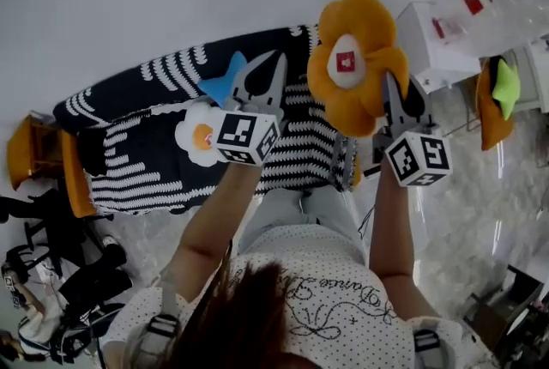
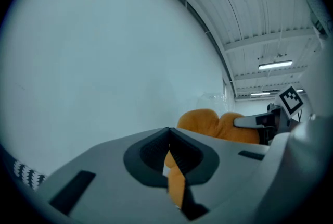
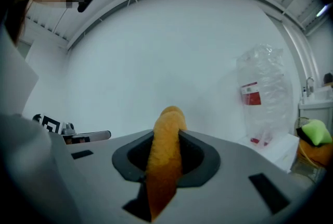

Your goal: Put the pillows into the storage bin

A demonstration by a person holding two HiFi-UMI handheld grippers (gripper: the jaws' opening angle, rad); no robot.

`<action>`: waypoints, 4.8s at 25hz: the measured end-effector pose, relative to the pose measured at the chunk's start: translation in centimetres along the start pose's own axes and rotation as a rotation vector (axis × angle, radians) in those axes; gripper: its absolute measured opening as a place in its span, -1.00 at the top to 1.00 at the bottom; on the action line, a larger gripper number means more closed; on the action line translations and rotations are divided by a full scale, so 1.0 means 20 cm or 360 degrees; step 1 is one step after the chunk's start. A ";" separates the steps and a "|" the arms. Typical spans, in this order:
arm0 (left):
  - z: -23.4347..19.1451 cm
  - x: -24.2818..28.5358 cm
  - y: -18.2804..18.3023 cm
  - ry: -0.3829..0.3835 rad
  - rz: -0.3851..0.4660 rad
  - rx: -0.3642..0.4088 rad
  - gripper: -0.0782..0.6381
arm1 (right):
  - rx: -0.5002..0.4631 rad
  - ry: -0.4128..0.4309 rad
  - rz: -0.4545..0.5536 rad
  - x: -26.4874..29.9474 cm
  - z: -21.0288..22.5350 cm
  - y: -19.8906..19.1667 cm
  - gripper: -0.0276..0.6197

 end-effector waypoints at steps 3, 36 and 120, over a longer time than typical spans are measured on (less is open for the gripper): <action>0.14 0.06 0.00 -0.0091 0.0017 -0.0004 0.77 | 0.0005 -0.0089 0.0048 -0.14 0.09 0.03 0.63; 2.24 -0.02 -0.03 -0.0756 -0.0051 0.0027 0.77 | 0.0216 -0.0727 0.0274 -2.20 1.04 0.00 0.63; 4.49 -0.43 -2.66 -0.1969 -0.0862 0.0287 0.77 | 0.1257 -0.2078 -0.0183 -4.09 2.48 -3.53 0.55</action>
Point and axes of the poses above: the fingertips, and each gripper's own axes: x forward along the fingers, z to its right, y out of its top, the point moved 2 cm from there along -x, backward along the fingers, and after that the axes turned 11 degrees about x, right-handed, at the moved point
